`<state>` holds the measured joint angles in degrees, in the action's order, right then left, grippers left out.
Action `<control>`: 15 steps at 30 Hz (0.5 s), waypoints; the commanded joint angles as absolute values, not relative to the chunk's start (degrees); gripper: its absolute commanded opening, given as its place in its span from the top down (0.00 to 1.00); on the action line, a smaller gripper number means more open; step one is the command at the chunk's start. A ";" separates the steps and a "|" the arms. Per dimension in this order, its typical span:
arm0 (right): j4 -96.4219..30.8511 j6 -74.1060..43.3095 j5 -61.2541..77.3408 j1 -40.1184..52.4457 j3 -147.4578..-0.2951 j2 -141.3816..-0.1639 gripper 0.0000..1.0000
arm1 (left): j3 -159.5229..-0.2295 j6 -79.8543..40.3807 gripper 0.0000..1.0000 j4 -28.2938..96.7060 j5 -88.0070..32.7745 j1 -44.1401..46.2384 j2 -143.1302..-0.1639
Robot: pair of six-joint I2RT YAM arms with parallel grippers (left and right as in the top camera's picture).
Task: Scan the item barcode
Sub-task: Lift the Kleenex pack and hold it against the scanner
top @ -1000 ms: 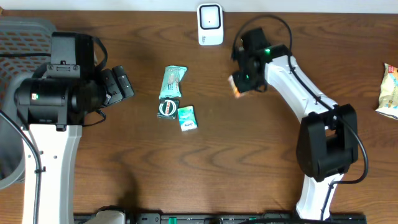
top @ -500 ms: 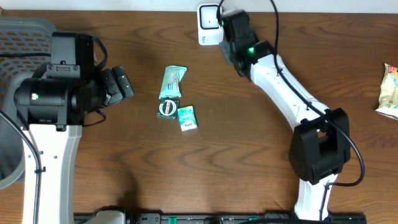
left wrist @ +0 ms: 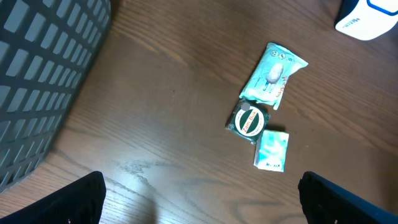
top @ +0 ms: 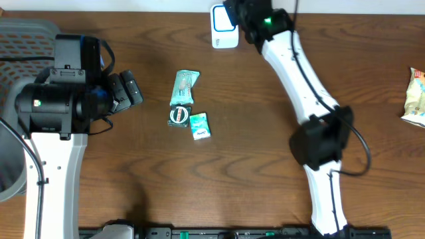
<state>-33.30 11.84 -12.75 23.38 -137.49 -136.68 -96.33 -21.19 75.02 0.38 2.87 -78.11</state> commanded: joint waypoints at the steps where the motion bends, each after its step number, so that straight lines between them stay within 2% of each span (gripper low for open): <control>1: -32.32 20.27 -18.24 24.03 -140.22 -141.32 0.99 | -96.47 -21.87 0.02 75.24 1.10 2.70 -77.84; 7: -29.89 37.82 -22.39 26.00 -140.18 -144.73 0.99 | -96.47 -21.87 0.02 75.24 1.10 2.70 -77.84; 15: -28.97 43.59 -22.39 26.52 -140.11 -146.28 0.99 | -96.47 -21.87 0.02 75.24 1.10 2.70 -77.84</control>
